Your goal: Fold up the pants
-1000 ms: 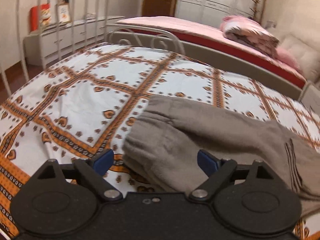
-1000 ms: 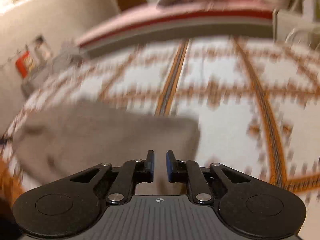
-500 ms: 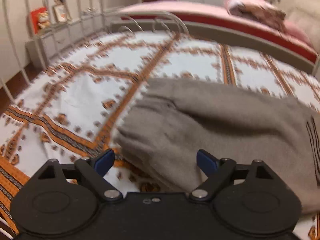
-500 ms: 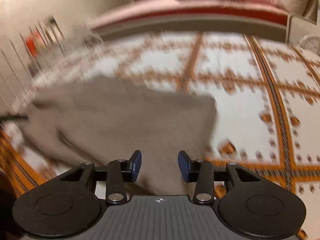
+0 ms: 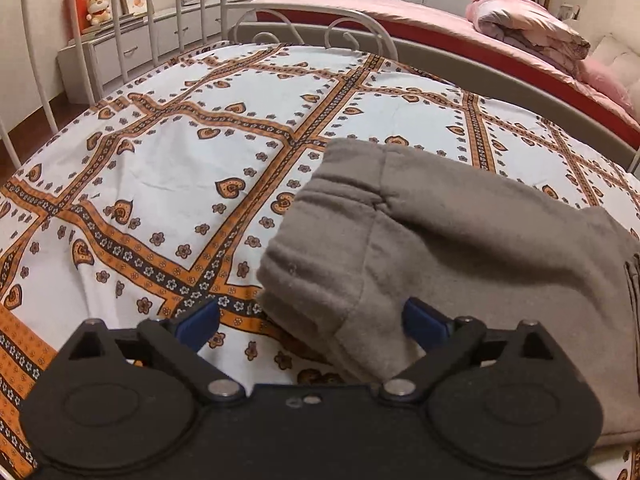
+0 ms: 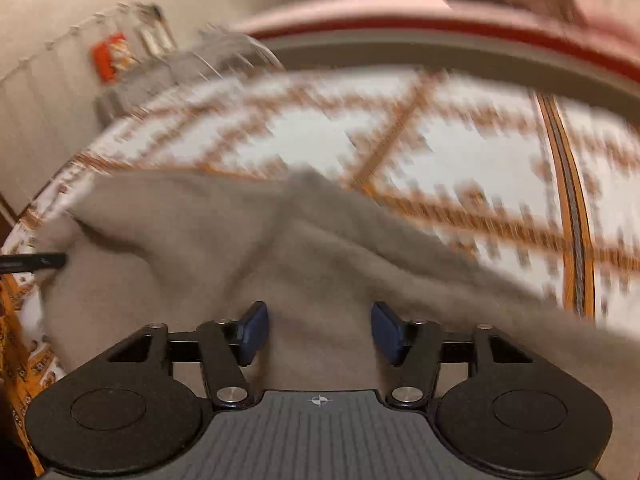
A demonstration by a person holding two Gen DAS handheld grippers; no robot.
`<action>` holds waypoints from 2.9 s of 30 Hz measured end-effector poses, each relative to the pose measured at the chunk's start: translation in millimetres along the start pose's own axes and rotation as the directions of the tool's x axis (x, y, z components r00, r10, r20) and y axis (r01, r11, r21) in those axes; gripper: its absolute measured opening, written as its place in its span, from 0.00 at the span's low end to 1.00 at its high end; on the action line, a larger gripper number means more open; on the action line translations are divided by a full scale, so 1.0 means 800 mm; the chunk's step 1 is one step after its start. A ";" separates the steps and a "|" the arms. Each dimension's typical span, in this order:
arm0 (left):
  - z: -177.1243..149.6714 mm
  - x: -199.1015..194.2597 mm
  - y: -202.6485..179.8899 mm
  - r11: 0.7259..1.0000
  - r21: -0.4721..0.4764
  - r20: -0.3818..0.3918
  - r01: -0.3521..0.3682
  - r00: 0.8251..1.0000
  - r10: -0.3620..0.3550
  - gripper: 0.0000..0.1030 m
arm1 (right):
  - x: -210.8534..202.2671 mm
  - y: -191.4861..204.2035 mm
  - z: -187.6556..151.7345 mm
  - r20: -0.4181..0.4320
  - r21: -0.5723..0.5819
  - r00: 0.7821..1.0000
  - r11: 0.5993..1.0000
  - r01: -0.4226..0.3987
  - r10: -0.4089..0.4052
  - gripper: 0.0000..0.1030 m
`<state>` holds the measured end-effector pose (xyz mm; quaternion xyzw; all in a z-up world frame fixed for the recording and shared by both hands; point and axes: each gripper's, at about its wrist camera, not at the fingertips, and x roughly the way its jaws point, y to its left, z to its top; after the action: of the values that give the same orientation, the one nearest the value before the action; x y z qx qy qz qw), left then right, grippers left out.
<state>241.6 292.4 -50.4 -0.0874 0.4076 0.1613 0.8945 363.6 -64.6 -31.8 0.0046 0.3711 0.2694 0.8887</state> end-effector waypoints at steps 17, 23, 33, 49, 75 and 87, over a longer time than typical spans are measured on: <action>0.003 -0.008 0.007 1.000 0.016 0.040 -0.009 0.999 0.008 0.91 | 0.014 0.047 -0.010 0.028 0.082 0.994 0.991 0.104 -0.107 0.32; 0.002 -0.013 0.021 1.000 -0.005 0.041 0.008 0.999 -0.008 0.91 | -0.050 0.052 -0.062 0.118 0.226 0.993 0.973 -0.043 0.017 0.31; -0.001 -0.042 0.043 0.997 -0.081 0.083 0.018 0.997 -0.011 0.89 | -0.074 0.091 -0.102 0.123 0.149 0.991 0.988 0.029 -0.048 0.31; -0.011 -0.050 0.083 0.987 -0.158 0.061 -0.004 0.998 0.013 0.89 | -0.046 0.109 -0.101 0.078 -0.092 0.989 0.987 0.131 -0.124 0.26; -0.011 -0.038 0.059 0.996 -0.088 0.023 -0.017 1.000 0.019 0.89 | -0.055 0.086 -0.103 0.041 -0.053 0.999 0.999 0.008 -0.006 0.25; -0.010 -0.039 0.057 0.995 -0.094 0.023 -0.014 1.000 0.016 0.87 | -0.046 0.107 -0.102 0.017 -0.133 0.999 0.990 0.047 -0.045 0.37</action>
<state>200.0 325.7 -33.2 -0.1243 0.3894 0.1879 0.8931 247.2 -24.7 -48.7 -0.0617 0.3462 0.2730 0.8955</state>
